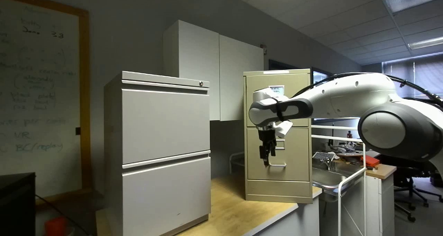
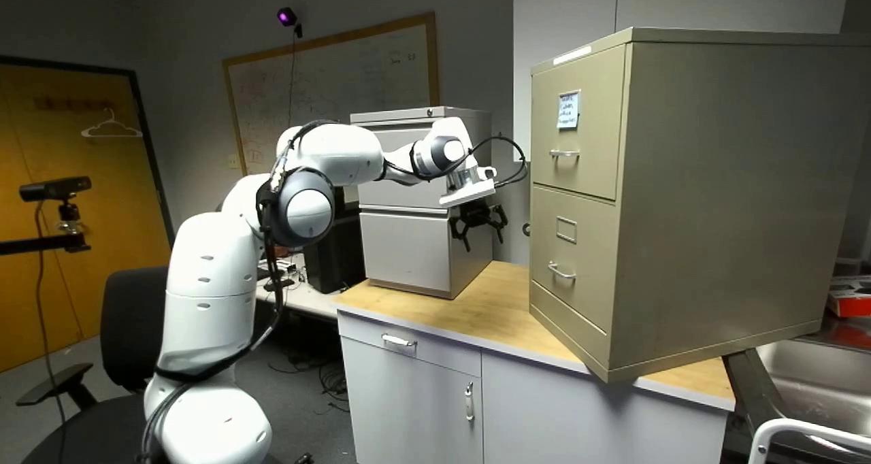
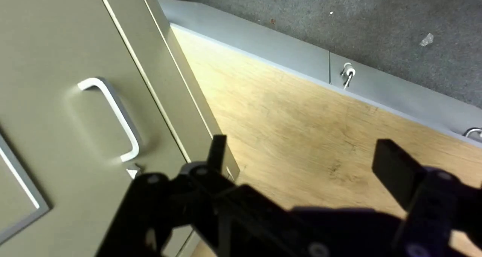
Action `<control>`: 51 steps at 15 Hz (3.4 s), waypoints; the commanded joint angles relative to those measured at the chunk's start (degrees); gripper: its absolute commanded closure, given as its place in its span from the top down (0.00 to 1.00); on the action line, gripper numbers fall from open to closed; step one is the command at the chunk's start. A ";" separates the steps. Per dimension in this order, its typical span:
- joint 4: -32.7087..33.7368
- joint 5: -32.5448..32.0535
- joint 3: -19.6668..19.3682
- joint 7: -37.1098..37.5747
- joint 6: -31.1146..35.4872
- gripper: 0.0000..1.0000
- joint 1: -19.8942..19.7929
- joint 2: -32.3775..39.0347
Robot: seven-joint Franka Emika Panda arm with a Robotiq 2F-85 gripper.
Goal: Open the bottom drawer of the file cabinet
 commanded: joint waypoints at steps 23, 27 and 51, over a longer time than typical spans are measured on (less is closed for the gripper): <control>15.16 -12.23 -3.86 -5.09 15.58 1.00 -4.44 17.43; 17.93 -9.04 -2.97 -8.17 14.50 1.00 -5.42 20.50; 23.59 -8.45 -4.99 1.97 11.84 1.00 -4.60 26.62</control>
